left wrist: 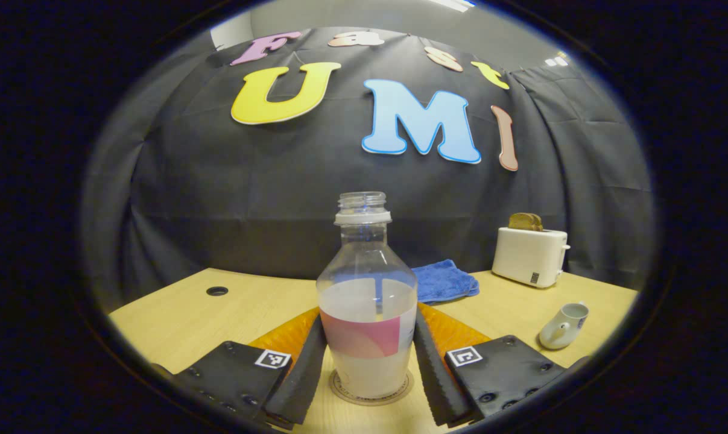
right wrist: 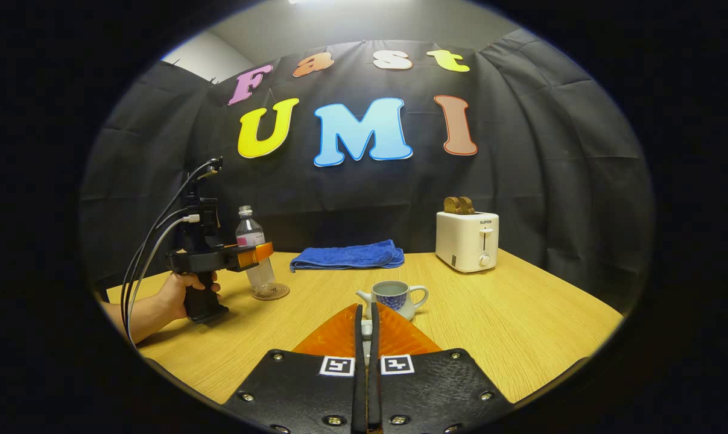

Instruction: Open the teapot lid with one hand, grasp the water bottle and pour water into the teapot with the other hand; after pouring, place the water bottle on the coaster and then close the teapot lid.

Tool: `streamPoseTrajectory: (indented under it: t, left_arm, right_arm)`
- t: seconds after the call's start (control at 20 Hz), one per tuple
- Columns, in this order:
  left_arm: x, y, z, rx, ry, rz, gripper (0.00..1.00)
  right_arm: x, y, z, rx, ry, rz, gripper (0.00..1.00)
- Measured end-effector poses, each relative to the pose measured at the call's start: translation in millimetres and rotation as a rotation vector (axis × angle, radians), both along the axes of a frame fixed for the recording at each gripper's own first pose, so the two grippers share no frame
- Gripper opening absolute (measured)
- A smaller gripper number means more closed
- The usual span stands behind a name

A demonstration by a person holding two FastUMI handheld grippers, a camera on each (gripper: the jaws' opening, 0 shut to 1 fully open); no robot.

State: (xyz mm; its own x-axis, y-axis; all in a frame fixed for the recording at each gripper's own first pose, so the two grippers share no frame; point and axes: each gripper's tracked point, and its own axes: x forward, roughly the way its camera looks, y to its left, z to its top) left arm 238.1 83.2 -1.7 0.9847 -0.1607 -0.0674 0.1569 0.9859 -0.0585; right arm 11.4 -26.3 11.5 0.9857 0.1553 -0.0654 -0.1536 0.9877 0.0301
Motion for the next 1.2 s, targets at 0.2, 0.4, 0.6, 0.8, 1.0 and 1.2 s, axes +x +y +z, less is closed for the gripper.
streamPoseTrajectory:
  t: [0.2,0.4,0.6,0.8,1.0,1.2]
  left_arm:
    - [10,0,-11,0.014,0.025,-0.002,0.85]
    - [10,-3,-11,0.015,0.023,-0.010,0.85]
    - [9,-6,-13,0.035,0.031,-0.008,0.85]
    - [12,0,-18,0.065,0.025,0.019,0.94]
    - [-4,-2,-4,0.068,0.002,0.018,1.00]
    - [-13,-2,-1,0.062,0.002,0.015,1.00]
  right_arm:
    - [2,-5,-1,0.011,0.007,-0.009,0.01]
    - [3,-6,-1,0.016,0.007,-0.010,0.01]
    - [2,-4,-1,0.016,0.006,-0.007,0.01]
    - [2,-5,0,0.018,0.006,-0.008,0.02]
    - [-1,-5,-1,0.019,0.005,-0.006,0.01]
    - [-3,-3,2,0.021,-0.001,-0.001,0.01]
